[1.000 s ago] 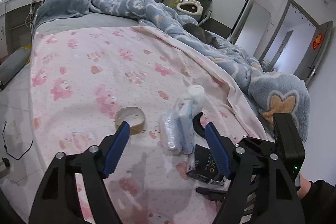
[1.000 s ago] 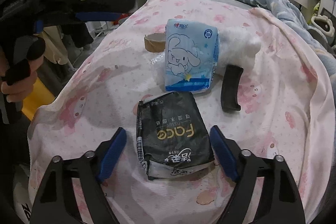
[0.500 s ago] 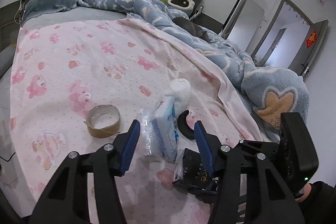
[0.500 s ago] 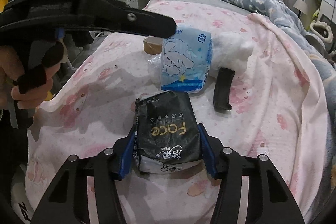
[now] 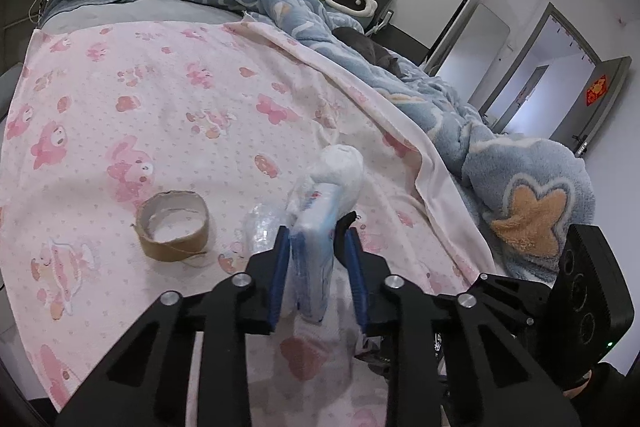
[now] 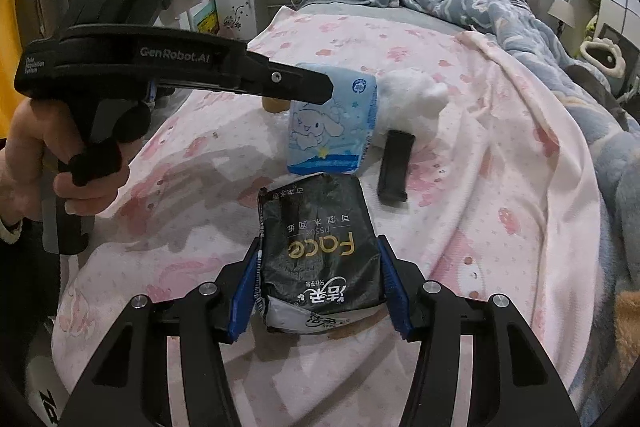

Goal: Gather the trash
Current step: 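Grasp the blue cartoon tissue packet with the left tool while right holds black packet, then carry the blue packet in the left tool and black packet in the right tool to the bin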

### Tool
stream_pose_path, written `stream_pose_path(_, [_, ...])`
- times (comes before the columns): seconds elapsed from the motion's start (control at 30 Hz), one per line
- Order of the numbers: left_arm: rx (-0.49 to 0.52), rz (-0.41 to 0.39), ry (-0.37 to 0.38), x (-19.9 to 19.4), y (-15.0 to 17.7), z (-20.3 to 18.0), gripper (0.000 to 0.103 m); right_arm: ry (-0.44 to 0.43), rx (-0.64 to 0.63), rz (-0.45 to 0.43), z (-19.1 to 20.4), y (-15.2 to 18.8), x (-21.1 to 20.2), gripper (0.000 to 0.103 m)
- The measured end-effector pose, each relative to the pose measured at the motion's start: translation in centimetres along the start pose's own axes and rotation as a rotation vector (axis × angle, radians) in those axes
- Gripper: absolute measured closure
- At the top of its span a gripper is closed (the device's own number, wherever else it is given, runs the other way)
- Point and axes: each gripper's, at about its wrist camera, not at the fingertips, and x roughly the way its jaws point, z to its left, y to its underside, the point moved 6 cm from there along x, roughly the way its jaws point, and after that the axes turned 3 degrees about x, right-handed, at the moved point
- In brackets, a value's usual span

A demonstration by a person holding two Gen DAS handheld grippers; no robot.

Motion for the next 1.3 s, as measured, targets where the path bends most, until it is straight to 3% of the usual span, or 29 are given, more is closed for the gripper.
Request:
stream_pose_path(0.27, [0.06,0.026,-0.002,1.1,0.6,-1.3,0.089,0.017,0.07,-0.016,-1.9,0.1,-0.7,0.047])
stream_pose_path(0.97, [0.116,-0.032,0.009,-3.7,0.2,-2.2,0.091,0.101,0.234,-0.051,-4.6,-1.7,-2.3,0.047])
stream_pose_path(1.3, [0.132,-0.026,-0.034,-6.5,0.6,-0.1,0.091,0.086,0.24,-0.06,-2.5,-4.7,-1.1,0.047])
